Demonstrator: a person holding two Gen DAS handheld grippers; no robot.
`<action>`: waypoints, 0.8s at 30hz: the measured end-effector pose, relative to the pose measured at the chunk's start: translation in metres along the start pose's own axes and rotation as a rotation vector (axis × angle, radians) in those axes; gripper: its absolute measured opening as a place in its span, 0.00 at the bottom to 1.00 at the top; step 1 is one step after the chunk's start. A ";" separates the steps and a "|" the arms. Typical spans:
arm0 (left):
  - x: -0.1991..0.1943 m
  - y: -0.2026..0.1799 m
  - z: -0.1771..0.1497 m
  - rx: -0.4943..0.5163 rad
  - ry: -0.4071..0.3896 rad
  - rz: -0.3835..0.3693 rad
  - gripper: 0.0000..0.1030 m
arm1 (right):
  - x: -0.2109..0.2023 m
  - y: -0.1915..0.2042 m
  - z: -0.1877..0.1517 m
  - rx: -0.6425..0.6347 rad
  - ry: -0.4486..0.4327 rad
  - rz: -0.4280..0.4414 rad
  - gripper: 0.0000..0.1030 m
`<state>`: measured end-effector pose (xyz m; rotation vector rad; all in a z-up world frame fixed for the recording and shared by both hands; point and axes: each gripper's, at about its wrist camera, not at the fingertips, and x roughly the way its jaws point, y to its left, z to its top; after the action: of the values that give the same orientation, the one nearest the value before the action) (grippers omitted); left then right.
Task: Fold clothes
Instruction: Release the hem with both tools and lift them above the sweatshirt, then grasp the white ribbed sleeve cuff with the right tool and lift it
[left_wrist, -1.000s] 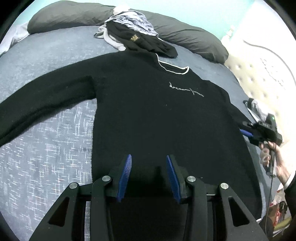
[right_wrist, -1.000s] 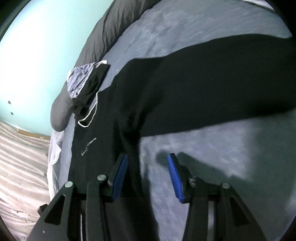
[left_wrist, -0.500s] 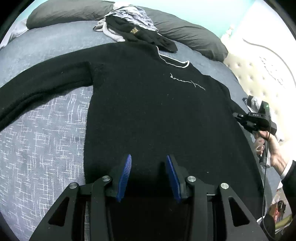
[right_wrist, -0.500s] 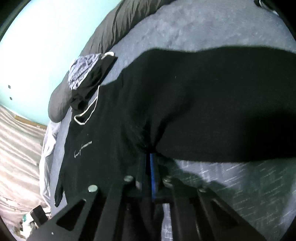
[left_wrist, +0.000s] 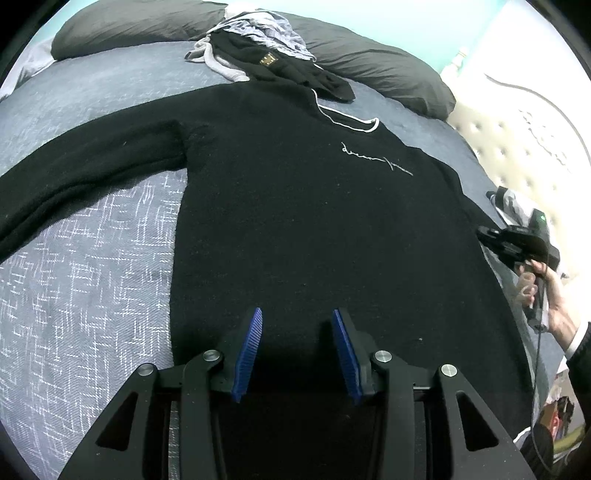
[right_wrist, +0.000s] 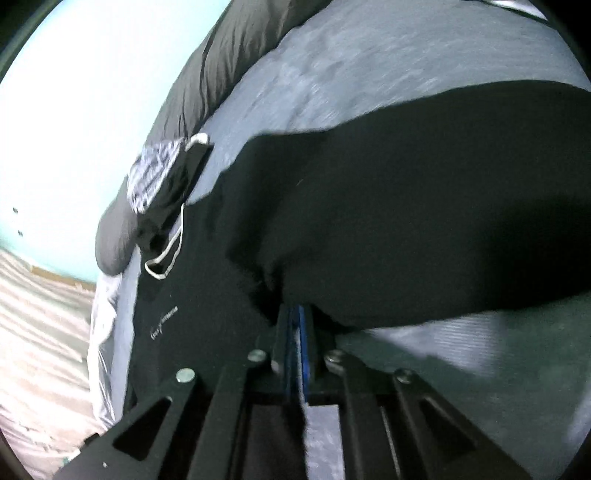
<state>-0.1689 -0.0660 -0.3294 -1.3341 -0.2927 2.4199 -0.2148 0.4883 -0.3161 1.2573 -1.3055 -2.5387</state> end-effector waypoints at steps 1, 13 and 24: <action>0.000 0.000 0.000 0.000 -0.002 0.000 0.43 | -0.014 -0.006 0.001 0.000 -0.027 -0.016 0.29; -0.004 -0.008 0.003 0.017 -0.021 0.005 0.46 | -0.173 -0.096 0.019 0.186 -0.369 -0.262 0.52; -0.001 -0.007 0.003 0.022 -0.020 0.024 0.47 | -0.199 -0.149 0.009 0.305 -0.500 -0.388 0.54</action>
<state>-0.1692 -0.0595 -0.3249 -1.3120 -0.2564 2.4503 -0.0391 0.6621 -0.2868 1.0300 -1.7431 -3.1748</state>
